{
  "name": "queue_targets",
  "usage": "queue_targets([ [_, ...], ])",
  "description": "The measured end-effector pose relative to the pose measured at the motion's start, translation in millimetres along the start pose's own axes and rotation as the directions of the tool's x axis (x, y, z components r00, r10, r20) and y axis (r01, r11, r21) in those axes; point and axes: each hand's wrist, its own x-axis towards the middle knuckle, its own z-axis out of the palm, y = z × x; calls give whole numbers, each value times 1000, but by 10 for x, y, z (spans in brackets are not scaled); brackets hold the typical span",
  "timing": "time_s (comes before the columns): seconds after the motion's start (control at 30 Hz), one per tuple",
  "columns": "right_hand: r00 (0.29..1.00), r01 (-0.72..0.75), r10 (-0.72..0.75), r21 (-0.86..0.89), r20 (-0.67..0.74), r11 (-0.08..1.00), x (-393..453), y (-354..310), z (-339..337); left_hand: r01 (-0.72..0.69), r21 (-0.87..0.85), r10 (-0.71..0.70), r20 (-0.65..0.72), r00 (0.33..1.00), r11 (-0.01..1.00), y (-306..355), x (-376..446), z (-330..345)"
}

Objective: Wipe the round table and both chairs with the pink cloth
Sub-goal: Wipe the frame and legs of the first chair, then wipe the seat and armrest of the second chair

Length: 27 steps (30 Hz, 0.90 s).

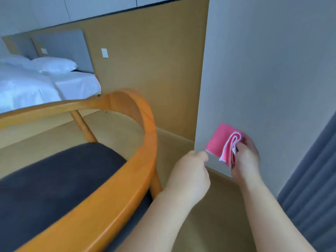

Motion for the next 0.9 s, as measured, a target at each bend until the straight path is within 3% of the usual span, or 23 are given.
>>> queue_targets([
  [0.13,995,33,-32,-1,99,999,-55,-1208,290,40,-238,-80,-163,983,971,667,600,-817],
  [0.27,957,-41,25,52,289,998,-267,-2386,857,176,-362,-228,-106,968,915,1099,1132,-2008],
  [0.4,878,-234,118,202,463,951,-600,-3407,1547,185,-382,-200,1,980,905,1377,1376,-3274],
  [0.63,826,-342,203,181,525,922,-1328,-4608,2610,188,-378,-239,-90,967,907,1386,1223,-5341],
  [0.7,749,-315,190,90,635,945,-1555,-4790,2866,191,-374,-239,-85,967,908,1303,1092,-5775],
  [0.8,574,-177,153,-61,804,982,-1883,-4909,3212,240,-432,-265,3,964,869,1156,849,-6267],
  [0.9,484,-179,172,-96,858,979,-2155,-4920,3562,332,-426,-350,39,936,841,985,501,-6615],
])
